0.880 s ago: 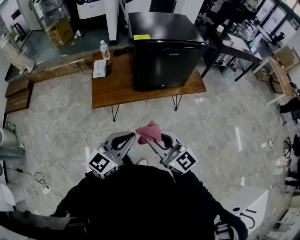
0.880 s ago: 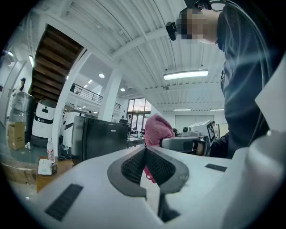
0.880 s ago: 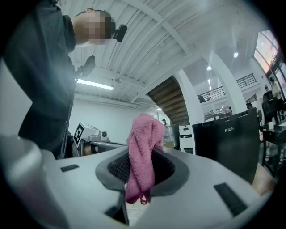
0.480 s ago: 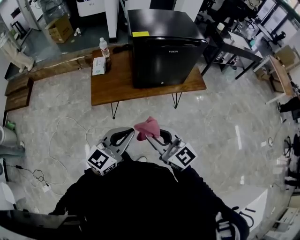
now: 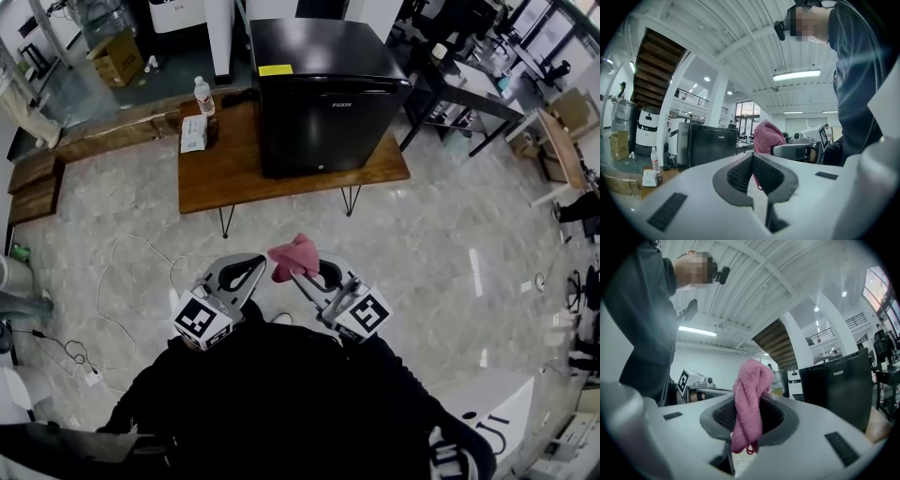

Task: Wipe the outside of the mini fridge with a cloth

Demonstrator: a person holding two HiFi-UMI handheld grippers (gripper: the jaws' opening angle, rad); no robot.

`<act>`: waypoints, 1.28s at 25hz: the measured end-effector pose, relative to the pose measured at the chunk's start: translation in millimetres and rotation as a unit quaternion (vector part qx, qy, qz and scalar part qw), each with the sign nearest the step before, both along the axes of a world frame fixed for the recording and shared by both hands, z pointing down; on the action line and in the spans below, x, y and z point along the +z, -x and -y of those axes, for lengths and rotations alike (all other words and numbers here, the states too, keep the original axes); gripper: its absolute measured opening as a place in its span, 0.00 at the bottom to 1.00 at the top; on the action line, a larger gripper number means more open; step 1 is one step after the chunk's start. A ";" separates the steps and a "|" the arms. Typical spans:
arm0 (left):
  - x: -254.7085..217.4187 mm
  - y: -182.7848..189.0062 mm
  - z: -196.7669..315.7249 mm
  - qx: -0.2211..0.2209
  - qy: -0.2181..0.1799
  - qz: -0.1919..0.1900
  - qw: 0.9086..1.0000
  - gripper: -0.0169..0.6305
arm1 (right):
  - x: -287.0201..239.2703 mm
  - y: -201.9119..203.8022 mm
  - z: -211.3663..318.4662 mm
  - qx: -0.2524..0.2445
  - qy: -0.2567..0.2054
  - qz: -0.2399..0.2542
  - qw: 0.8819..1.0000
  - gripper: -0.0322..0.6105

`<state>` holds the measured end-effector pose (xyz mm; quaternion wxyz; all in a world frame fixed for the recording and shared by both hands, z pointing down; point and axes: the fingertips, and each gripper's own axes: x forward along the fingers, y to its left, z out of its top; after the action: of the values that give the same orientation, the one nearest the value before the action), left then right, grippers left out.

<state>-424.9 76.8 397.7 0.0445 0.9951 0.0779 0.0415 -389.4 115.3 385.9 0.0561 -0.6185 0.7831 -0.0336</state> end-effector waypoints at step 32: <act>21.0 -226.1 260.1 0.004 -0.010 -0.007 1.000 0.04 | 31.5 -247.2 297.2 0.175 0.054 -0.019 0.983 0.21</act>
<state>-198.8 -183.4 418.6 0.0342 0.9955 0.0813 0.0358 -142.2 -181.9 417.4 0.0129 -0.7484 0.6609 -0.0537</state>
